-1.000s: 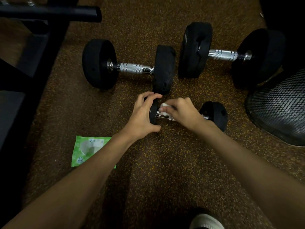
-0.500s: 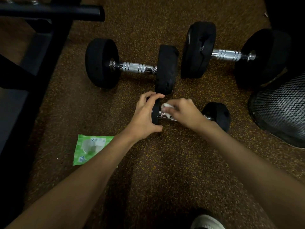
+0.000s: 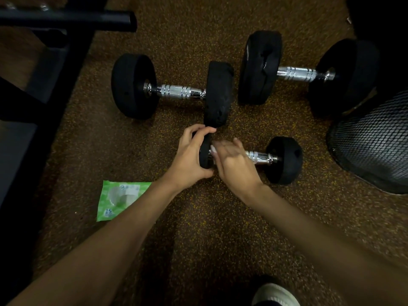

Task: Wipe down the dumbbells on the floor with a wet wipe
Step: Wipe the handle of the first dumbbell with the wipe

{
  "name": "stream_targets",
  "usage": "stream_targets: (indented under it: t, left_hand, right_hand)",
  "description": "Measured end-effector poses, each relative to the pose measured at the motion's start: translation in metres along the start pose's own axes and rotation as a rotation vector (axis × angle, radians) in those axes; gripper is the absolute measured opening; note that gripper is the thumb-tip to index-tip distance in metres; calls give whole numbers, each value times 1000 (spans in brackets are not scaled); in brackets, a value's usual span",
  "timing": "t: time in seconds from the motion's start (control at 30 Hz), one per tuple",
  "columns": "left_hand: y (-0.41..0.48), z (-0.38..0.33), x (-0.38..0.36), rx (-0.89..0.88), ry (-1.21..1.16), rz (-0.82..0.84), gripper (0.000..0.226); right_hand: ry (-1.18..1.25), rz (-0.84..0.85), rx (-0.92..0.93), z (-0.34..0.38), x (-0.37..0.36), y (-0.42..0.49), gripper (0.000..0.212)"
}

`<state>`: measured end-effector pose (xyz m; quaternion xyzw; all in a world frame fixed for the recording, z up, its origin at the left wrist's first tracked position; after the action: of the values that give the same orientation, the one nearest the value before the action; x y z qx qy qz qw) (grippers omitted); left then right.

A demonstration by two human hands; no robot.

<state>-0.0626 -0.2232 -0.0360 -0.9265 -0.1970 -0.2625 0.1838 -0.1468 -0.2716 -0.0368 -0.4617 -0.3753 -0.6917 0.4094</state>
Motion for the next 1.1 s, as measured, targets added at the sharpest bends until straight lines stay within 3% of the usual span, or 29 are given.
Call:
stream_targets:
  t: [0.2,0.5,0.63,0.73,0.8,0.87,1.0,1.1]
  left_hand:
    - [-3,-2,0,-17,56,-23,88]
    - [-3,-7,1,30,155,28,98]
    - [1,-10,1,119,296,131,103]
    - [-5,-47,17,-79,292,-44,71]
    - [-18,-76,28,-171,202,-206,46]
    - [-22,-84,25,-47,52,-234,31]
    - [-19,-65,-21,434,-487,86,31]
    - [-20,-75,-47,597,-778,312,32]
  right_hand:
    - [-51,-17,211,13,-5,-25,57]
    - [-182,76,384,21,-6,-59,47]
    - [-106,83,328,15,2,-72,52]
    - [89,12,178,6,25,-71,50]
    - [234,-127,34,-6,51,-69,41]
    - [356,-264,-126,-20,75,-67,41]
    - [366,-402,-232,-32,106,-60,39]
    - [319,-391,-244,-33,109,-57,41]
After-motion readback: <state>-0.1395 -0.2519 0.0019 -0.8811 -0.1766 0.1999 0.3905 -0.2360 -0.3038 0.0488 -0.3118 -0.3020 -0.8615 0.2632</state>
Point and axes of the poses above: each hand's wrist, its own y-axis towards the middle knuckle, its own x-axis out of the back of the hand, z = x × y, the point moved 9 cm from there along y, towards the middle knuckle, and after that the axes turned 11 degrees about x, right-handed, at the moved point
